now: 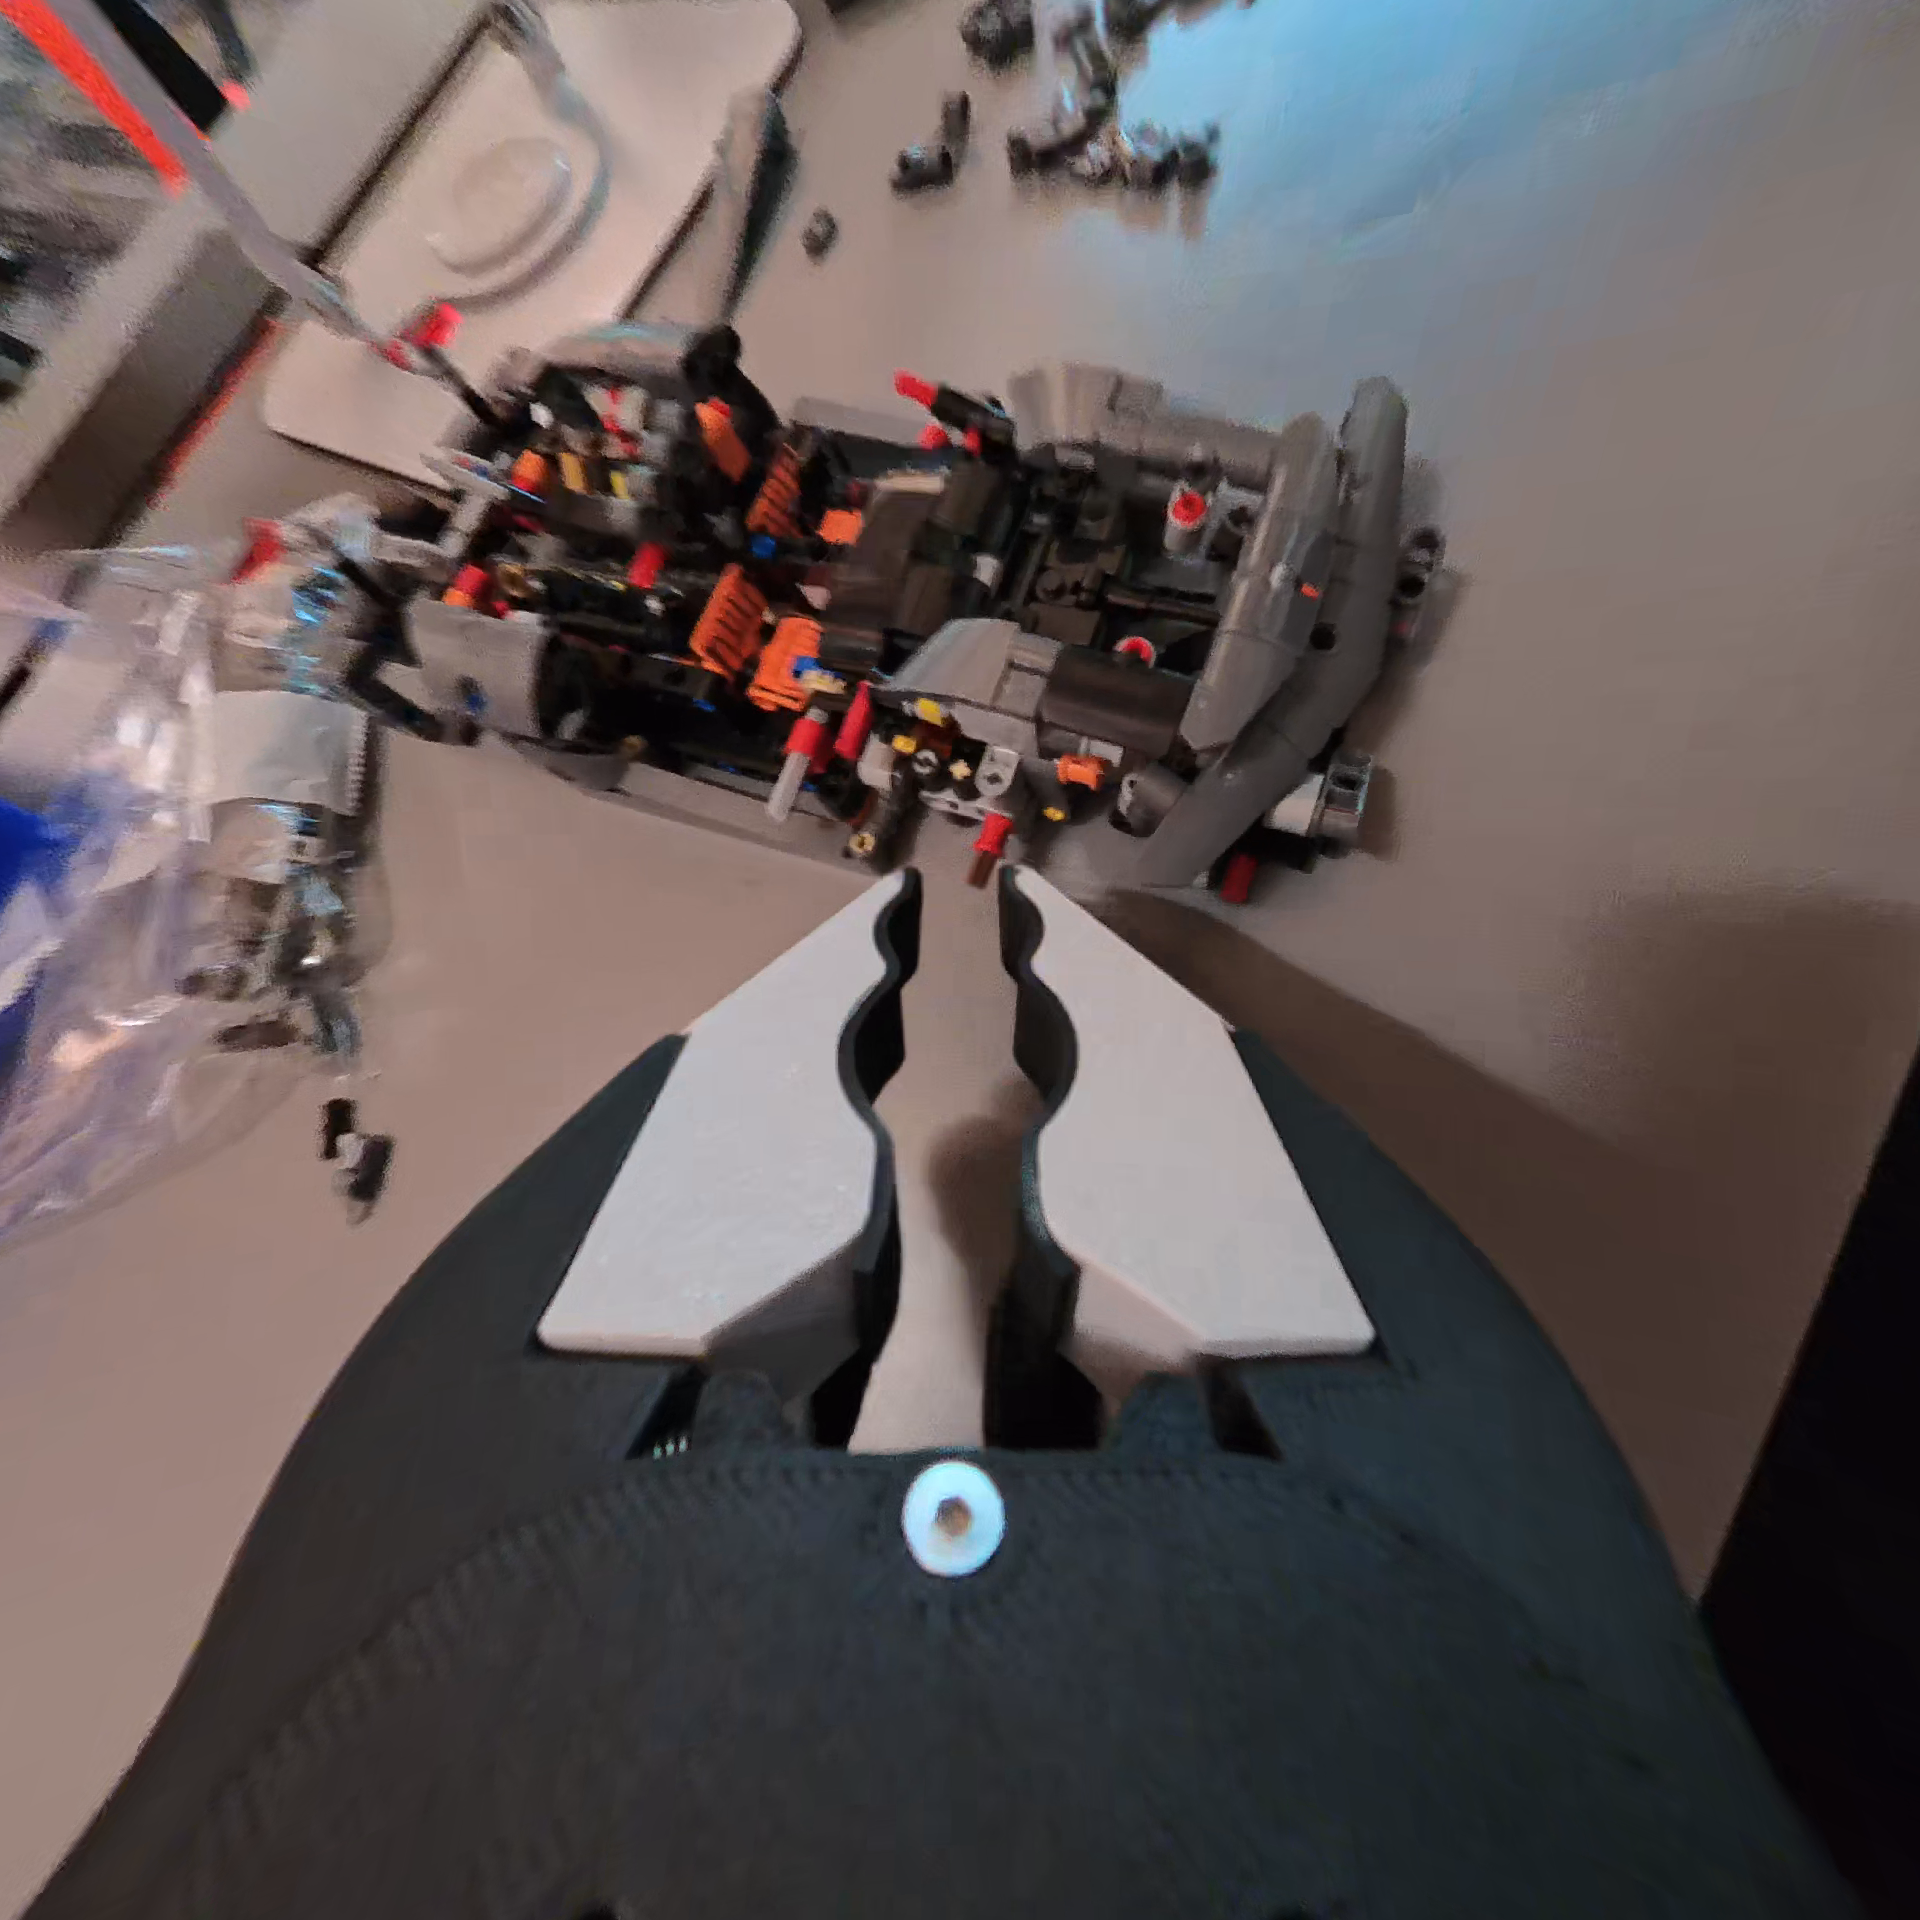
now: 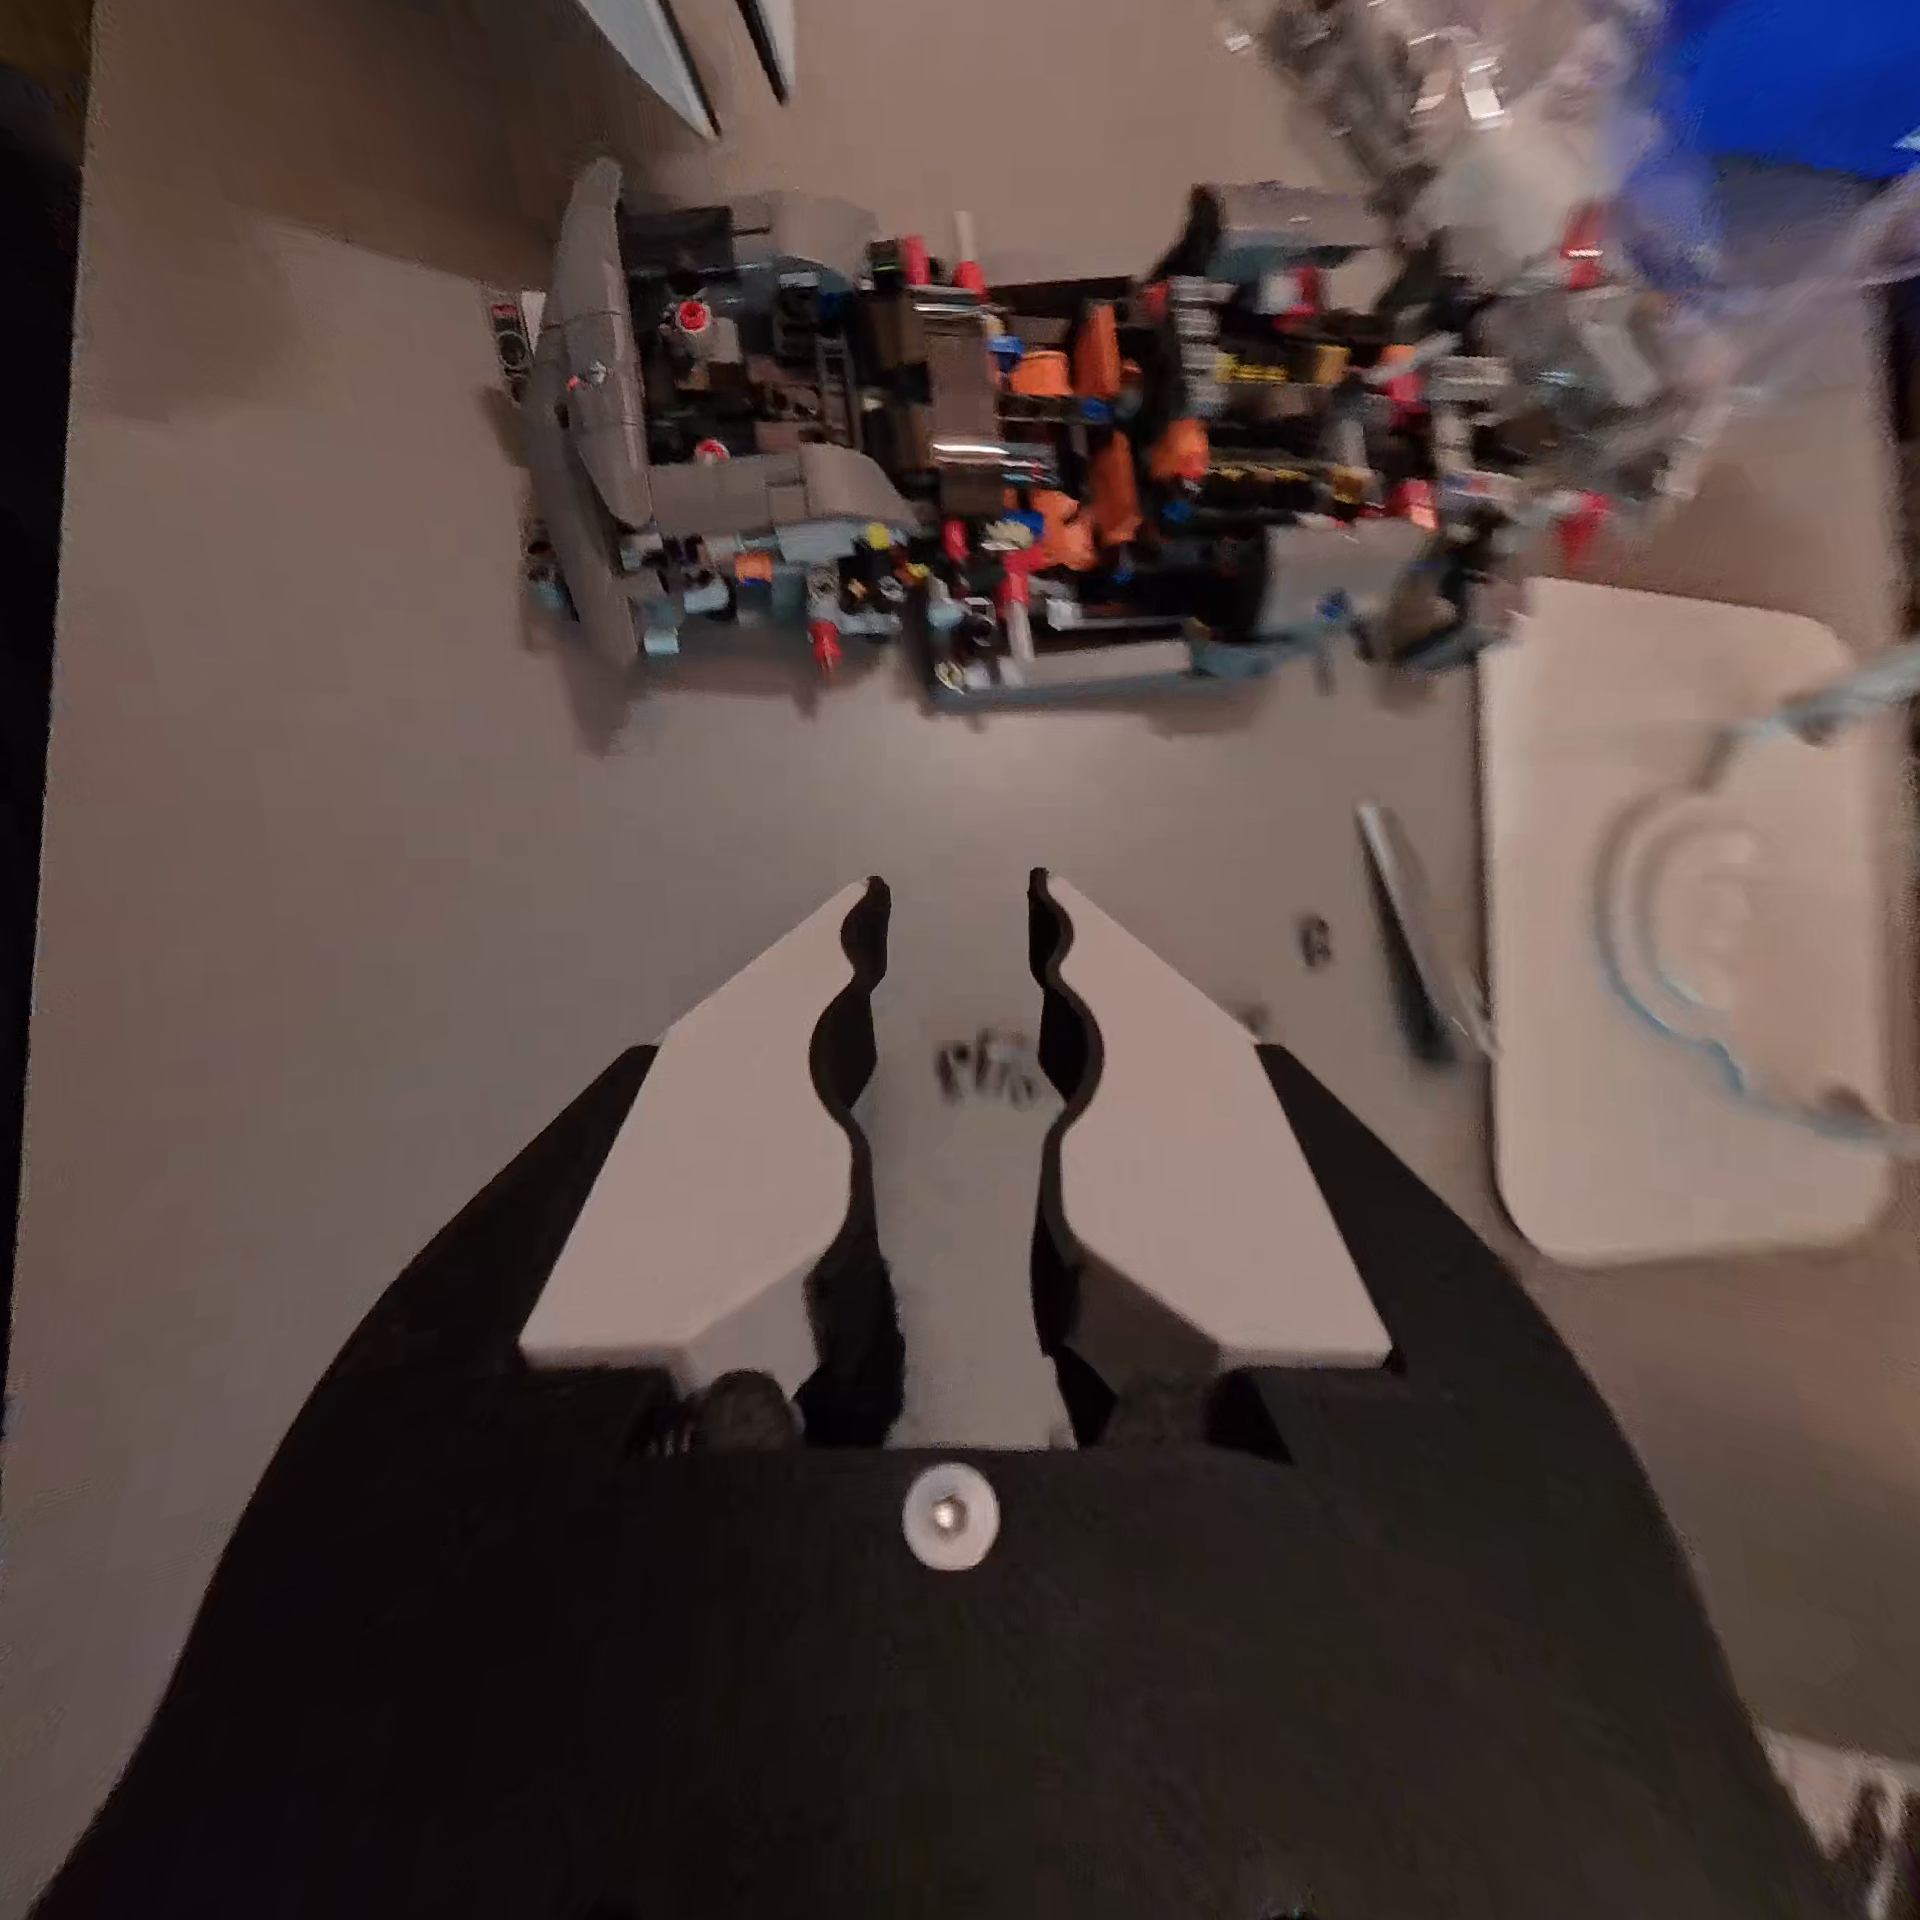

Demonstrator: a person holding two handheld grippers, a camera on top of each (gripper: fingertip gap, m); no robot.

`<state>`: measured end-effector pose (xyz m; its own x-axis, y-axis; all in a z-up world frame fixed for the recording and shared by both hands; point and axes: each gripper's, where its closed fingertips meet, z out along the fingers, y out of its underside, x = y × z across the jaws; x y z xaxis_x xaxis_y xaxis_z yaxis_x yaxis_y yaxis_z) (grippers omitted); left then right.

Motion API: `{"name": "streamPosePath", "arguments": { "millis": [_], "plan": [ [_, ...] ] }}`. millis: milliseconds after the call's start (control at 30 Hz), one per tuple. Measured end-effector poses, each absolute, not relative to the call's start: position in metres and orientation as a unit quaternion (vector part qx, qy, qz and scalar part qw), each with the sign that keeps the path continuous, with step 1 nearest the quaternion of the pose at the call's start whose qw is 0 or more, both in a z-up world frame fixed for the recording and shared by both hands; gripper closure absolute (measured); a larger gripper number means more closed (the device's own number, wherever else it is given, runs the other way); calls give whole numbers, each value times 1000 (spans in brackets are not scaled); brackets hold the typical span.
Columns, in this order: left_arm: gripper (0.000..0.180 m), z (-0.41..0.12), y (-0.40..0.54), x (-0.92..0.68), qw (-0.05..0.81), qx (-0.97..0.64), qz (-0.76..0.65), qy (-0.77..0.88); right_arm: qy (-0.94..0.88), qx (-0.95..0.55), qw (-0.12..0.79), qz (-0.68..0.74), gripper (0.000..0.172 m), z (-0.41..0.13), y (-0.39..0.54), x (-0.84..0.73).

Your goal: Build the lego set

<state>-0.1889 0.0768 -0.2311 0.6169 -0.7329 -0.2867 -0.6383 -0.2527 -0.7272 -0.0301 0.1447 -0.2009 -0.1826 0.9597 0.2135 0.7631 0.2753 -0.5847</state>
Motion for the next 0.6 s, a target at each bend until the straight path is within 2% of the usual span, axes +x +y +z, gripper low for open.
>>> {"name": "streamPosePath", "arguments": {
  "millis": [33, 200, 300, 400, 600],
  "plan": [
    [166, -220, 77, -191, 446, -783, -49, 431, -737, -582, 296, 176, 147, -188, 150, -15],
    [164, -169, 75, -160, 525, -727, -55, 439, -658, -635, 382, 132, 154, -122, 182, 91],
    [164, -157, 74, -118, 540, -690, -53, 480, -606, -684, 401, 57, 153, -109, 204, 170],
    [164, -152, 73, -74, 549, -659, -63, 511, -569, -735, 369, -5, 144, -121, 214, 244],
    [166, -159, 60, 23, 536, -599, -123, 582, -517, -793, 321, -28, 150, -161, 219, 348]
  ]
}}
